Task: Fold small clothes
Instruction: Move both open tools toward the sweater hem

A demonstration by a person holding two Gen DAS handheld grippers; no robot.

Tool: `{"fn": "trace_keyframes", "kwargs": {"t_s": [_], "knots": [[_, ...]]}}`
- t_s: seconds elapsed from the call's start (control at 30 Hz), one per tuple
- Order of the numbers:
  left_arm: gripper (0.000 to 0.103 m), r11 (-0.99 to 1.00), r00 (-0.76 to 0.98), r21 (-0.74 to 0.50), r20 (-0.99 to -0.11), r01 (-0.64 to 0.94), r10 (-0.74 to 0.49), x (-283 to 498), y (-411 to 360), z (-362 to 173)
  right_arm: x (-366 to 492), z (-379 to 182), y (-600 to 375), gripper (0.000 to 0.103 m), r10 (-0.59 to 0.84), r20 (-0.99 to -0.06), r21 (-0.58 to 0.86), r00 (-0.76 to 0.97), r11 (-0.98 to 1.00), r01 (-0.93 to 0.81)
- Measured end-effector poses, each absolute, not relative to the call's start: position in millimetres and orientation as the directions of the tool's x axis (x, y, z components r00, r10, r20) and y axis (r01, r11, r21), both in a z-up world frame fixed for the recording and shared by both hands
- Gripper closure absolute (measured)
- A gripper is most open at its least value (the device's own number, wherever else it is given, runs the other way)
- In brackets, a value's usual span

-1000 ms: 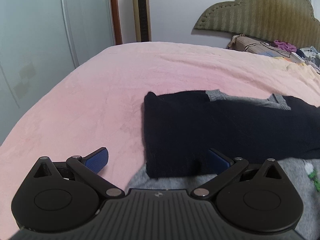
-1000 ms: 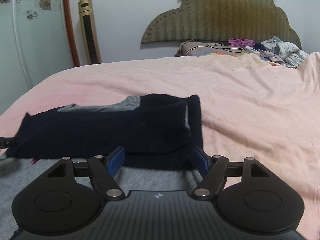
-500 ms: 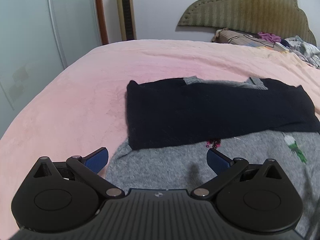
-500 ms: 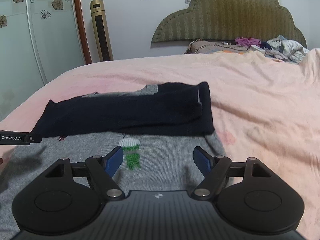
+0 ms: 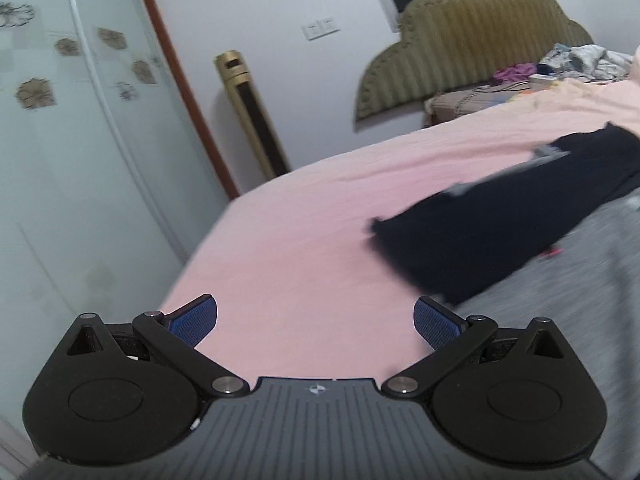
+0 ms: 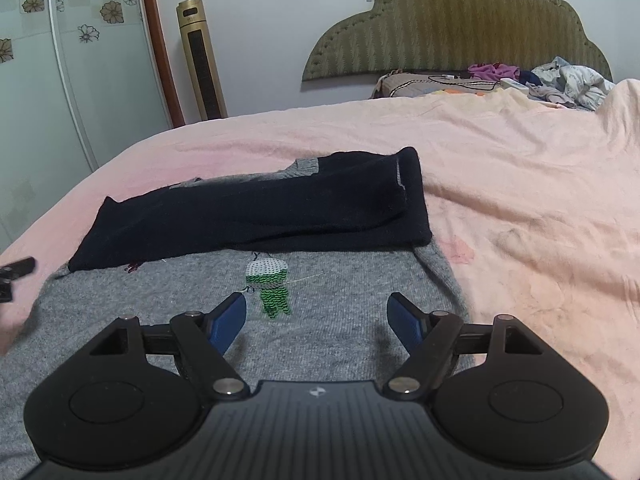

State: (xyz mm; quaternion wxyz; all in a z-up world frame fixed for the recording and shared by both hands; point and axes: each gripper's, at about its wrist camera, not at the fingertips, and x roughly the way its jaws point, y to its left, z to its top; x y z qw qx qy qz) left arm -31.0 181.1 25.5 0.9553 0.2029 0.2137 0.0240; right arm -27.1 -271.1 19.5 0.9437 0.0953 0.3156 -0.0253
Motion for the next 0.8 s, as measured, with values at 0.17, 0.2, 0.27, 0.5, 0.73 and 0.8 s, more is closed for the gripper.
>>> {"fn": "trace_keyframes", "kwargs": {"t_s": [0.17,0.2,0.27,0.5,0.73,0.8], "knots": [[0.0,0.884,0.909,0.467,-0.355,-0.03,0.219,-25,232,8,-29,22,-265,0.025,0.016,-0.601,0.157,0.799,0.983,0.098],[0.0,0.881,0.9,0.47,-0.365,-0.042,0.237,-22,241,5,-30,24,-265,0.025,0.017,-0.597,0.156,0.802,0.983,0.095],[0.0,0.902,0.871,0.426,-0.416,-0.067,0.261,-21,255,7,-32,28,-265,0.025,0.017,-0.59,0.154,0.807,0.984,0.092],[0.0,0.968,0.864,0.248,-0.496,0.051,0.082,-67,199,44,-44,25,-272,0.025,0.043,-0.601,0.19,0.798,0.978,0.09],[0.0,0.969,0.767,0.14,-0.639,0.202,-0.068,-82,149,26,-76,23,-269,0.025,0.088,-0.622,0.162,0.778,0.987,0.018],[0.0,0.975,0.737,0.131,-0.674,0.177,-0.043,-77,156,15,-88,24,-277,0.025,0.1,-0.625,0.166,0.774,0.986,0.007]]}}
